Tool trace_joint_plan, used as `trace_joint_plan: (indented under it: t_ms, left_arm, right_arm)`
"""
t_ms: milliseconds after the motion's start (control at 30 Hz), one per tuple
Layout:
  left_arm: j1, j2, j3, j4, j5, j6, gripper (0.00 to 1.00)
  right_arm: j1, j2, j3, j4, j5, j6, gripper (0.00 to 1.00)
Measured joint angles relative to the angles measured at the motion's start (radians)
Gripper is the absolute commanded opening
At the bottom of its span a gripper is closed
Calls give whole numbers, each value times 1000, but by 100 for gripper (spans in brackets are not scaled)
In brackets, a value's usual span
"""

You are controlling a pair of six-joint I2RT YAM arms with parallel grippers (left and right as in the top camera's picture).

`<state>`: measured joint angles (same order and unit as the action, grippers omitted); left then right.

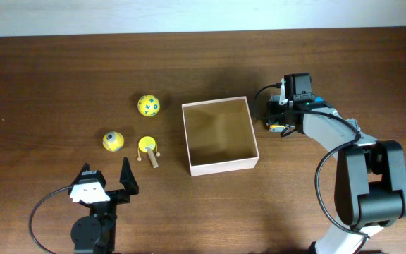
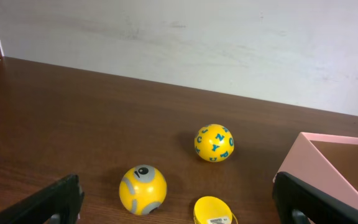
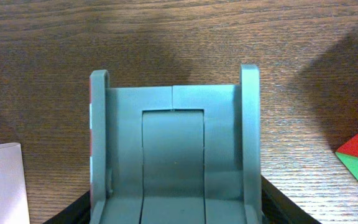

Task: Pack container
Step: 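Lift the truck and carry it left over the box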

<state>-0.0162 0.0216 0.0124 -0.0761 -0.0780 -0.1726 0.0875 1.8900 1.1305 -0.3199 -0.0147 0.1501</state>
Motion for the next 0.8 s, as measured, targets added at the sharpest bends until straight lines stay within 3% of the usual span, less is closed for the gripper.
trace_joint_plan:
  t_ms: [433,800]
  left_arm:
    - [0,0,0,0,0,0,99]
    - [0,0,0,0,0,0,99]
  right_arm:
    - [0,0,15,-29,0,0,57]
    - [0,-15,210,-266,0,-1,56]
